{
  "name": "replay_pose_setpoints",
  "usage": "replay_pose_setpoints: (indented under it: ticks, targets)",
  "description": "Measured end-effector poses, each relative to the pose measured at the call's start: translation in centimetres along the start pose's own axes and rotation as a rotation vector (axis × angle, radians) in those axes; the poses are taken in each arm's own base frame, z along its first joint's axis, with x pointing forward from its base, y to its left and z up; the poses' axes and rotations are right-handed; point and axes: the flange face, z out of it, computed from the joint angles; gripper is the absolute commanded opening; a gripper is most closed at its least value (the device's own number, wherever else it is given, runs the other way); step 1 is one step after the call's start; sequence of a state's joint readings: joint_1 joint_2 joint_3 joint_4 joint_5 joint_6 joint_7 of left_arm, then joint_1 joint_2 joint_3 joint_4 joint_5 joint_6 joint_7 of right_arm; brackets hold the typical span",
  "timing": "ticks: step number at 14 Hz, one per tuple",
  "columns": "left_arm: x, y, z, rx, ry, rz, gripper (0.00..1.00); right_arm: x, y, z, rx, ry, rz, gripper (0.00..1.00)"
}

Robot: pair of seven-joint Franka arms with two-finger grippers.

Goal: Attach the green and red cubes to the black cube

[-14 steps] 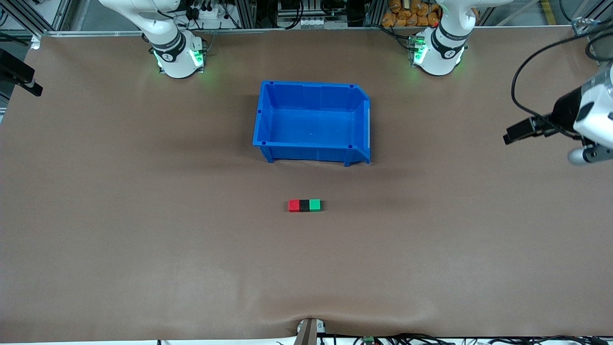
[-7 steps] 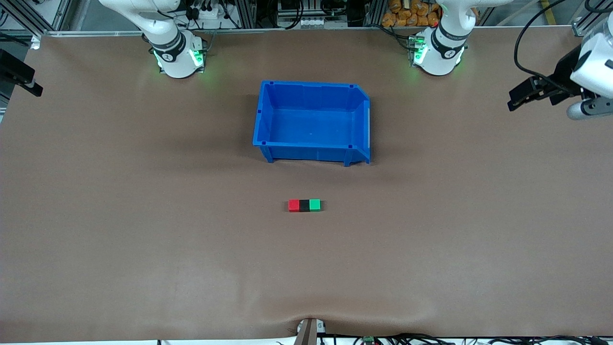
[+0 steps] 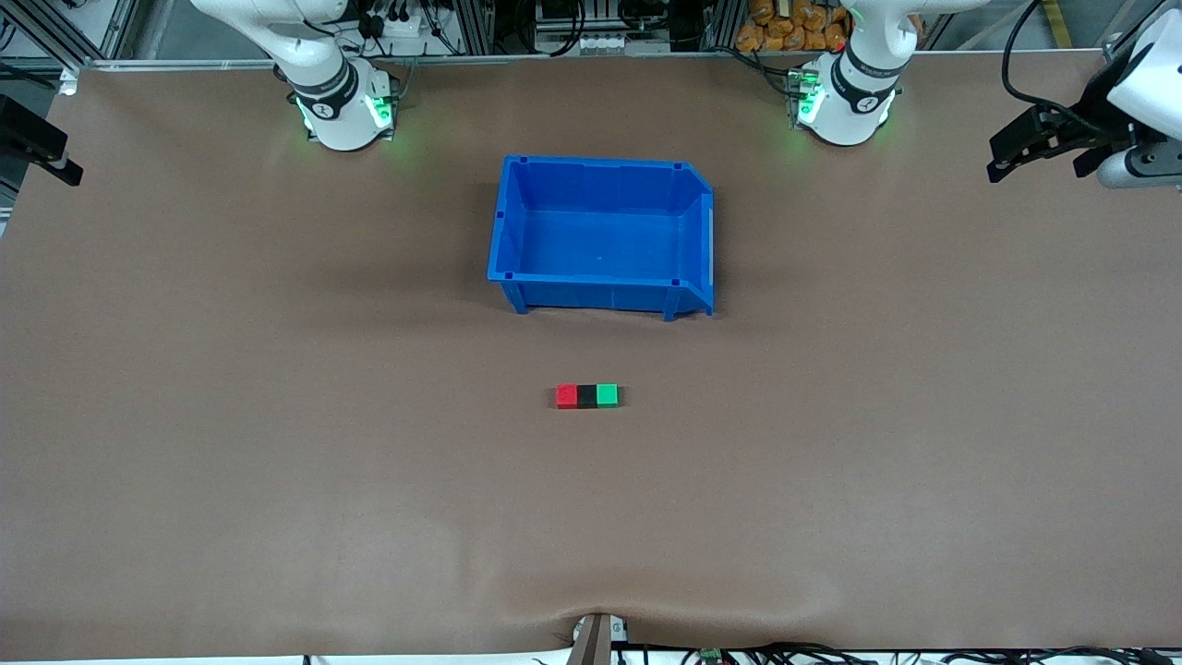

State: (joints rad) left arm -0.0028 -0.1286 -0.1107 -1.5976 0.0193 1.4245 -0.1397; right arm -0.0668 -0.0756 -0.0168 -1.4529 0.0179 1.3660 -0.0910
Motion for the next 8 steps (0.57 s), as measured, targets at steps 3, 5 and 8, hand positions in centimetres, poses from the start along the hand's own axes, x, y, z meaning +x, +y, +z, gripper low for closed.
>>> replay_pose_setpoints:
  ticks: [3, 5, 8]
  targets:
    - [0.0, -0.1, -0.1, -0.001, 0.002, 0.0, 1.0, 0.0, 0.0, 0.2, 0.0, -0.005, 0.0, 1.0]
    - [0.0, -0.4, -0.5, -0.002, 0.011, -0.005, 1.0, 0.0, 0.2, 0.2, 0.001, -0.006, 0.004, 1.0]
    - [0.0, -1.0, -1.3, -0.005, 0.028, -0.015, 1.0, 0.0, 0.4, 0.2, 0.001, -0.007, 0.008, 1.0]
